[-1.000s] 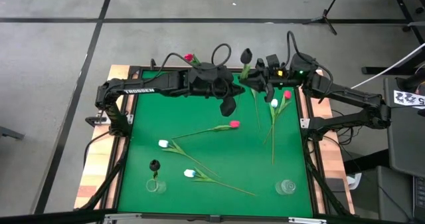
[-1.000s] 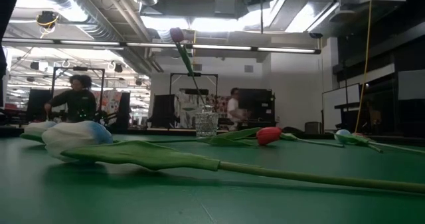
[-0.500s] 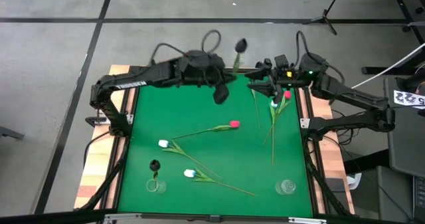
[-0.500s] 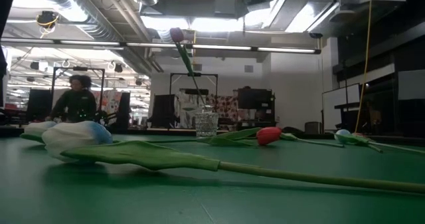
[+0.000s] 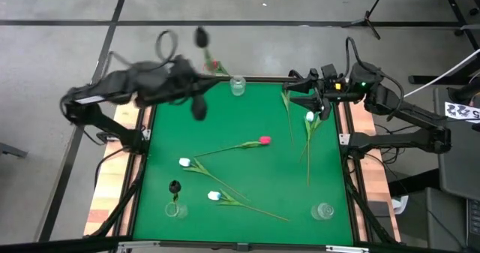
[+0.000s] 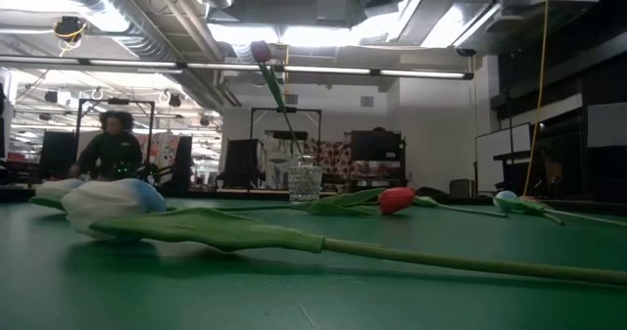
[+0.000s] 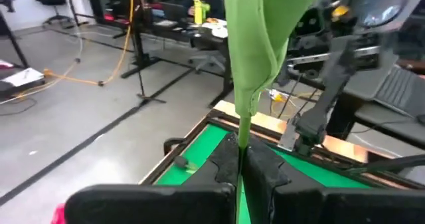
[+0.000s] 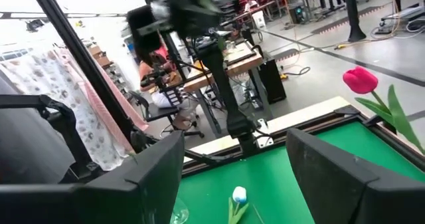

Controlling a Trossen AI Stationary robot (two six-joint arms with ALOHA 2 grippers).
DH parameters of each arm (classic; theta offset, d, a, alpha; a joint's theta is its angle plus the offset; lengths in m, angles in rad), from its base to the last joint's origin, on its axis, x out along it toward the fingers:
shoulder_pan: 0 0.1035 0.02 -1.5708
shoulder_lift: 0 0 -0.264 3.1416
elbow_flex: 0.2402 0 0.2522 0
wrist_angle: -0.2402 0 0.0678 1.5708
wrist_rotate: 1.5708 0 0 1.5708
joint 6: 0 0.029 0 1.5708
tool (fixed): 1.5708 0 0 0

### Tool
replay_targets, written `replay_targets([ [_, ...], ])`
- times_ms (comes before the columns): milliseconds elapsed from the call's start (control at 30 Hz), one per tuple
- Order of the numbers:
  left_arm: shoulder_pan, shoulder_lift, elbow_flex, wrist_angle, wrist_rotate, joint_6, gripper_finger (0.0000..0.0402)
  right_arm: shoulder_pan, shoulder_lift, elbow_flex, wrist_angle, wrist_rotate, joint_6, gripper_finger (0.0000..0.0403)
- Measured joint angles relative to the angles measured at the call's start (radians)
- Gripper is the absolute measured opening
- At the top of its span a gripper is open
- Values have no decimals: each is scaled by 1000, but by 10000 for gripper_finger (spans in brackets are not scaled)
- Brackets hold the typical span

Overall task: Sort flowers into vase by color
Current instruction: Put the left black flower into the bottom left transparent vase

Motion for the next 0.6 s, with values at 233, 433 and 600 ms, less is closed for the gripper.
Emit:
replay_targets([
  [233, -283, -39, 1, -127, -105, -107, 3, 0, 3, 0, -8, 45, -1, 264],
  [433, -504, -37, 1, -230, -262, -231, 3, 0, 3, 0, -13, 54, 20, 264],
  [600, -693, -38, 1, -264, -386, -302, 3, 0, 3, 0, -14, 96, 32, 264],
])
